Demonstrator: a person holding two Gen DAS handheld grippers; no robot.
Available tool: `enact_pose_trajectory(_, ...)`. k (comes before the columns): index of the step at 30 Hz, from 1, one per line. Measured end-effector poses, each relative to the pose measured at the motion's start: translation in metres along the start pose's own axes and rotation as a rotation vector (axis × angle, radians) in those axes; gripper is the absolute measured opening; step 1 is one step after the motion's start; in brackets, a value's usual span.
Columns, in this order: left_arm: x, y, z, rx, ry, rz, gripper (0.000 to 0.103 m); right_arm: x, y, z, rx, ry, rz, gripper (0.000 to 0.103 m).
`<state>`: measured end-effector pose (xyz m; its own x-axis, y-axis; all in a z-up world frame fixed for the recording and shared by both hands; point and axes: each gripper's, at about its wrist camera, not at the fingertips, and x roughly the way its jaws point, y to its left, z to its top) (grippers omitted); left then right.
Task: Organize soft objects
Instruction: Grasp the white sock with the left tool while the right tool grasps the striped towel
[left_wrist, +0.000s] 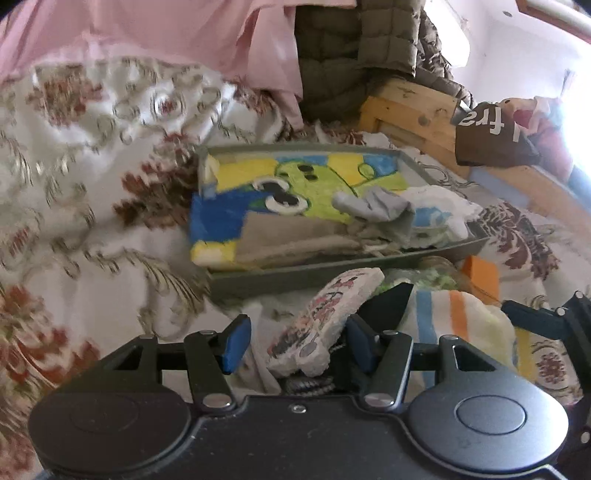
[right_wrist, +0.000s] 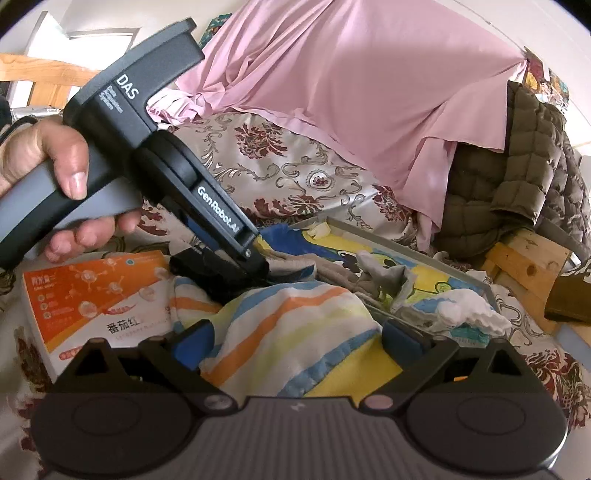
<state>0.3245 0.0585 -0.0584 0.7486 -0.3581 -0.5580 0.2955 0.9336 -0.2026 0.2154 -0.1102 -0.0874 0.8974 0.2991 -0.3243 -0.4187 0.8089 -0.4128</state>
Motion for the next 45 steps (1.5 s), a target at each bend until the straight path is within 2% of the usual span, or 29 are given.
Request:
enact_pose_trajectory(3, -0.004, -0.004, 0.003, 0.041, -0.014, 0.024, 0.058, 0.001, -0.001, 0.0, 0.006, -0.002, -0.007, 0.098)
enact_pose_trajectory(7, -0.002, -0.01, 0.0, 0.112, 0.003, 0.038, 0.051, 0.001, -0.002, 0.0, 0.021, 0.001, -0.012, 0.095)
enact_pose_trajectory(10, 0.0, -0.009, 0.0, 0.102, 0.01, 0.04, 0.05, 0.0, -0.001, 0.0, 0.028, 0.002, 0.0, 0.095)
enact_pose_trajectory(23, 0.002, 0.003, 0.005, 0.078, 0.017, 0.151, 0.052, -0.001, 0.001, -0.001, 0.021, 0.0, -0.004, 0.092)
enact_pose_trajectory(25, 0.007, 0.005, 0.004, 0.084, 0.047, 0.171, 0.052, -0.001, 0.0, -0.001, 0.023, 0.0, -0.004, 0.092)
enact_pose_trajectory(27, 0.009, 0.008, 0.001, 0.073, 0.067, 0.147, 0.051, -0.001, 0.0, -0.002, 0.024, 0.0, -0.004, 0.092)
enact_pose_trajectory(30, 0.009, 0.013, -0.001, 0.03, 0.055, 0.106, 0.05, -0.001, 0.0, -0.002, 0.022, 0.001, -0.004, 0.093)
enact_pose_trajectory(35, 0.005, 0.01, -0.003, 0.029, 0.008, 0.081, 0.047, -0.001, 0.002, -0.001, 0.005, 0.003, -0.004, 0.094)
enact_pose_trajectory(38, 0.003, 0.004, -0.003, 0.041, -0.013, 0.056, 0.037, -0.001, 0.005, -0.002, -0.005, 0.004, -0.006, 0.094)
enact_pose_trajectory(40, 0.004, -0.001, -0.004, 0.069, -0.008, 0.047, 0.022, -0.002, 0.006, -0.001, -0.011, 0.006, -0.012, 0.092)
enact_pose_trajectory(45, 0.008, -0.01, -0.008, 0.123, 0.008, 0.066, 0.022, -0.003, 0.014, -0.001, -0.052, 0.002, -0.025, 0.083)
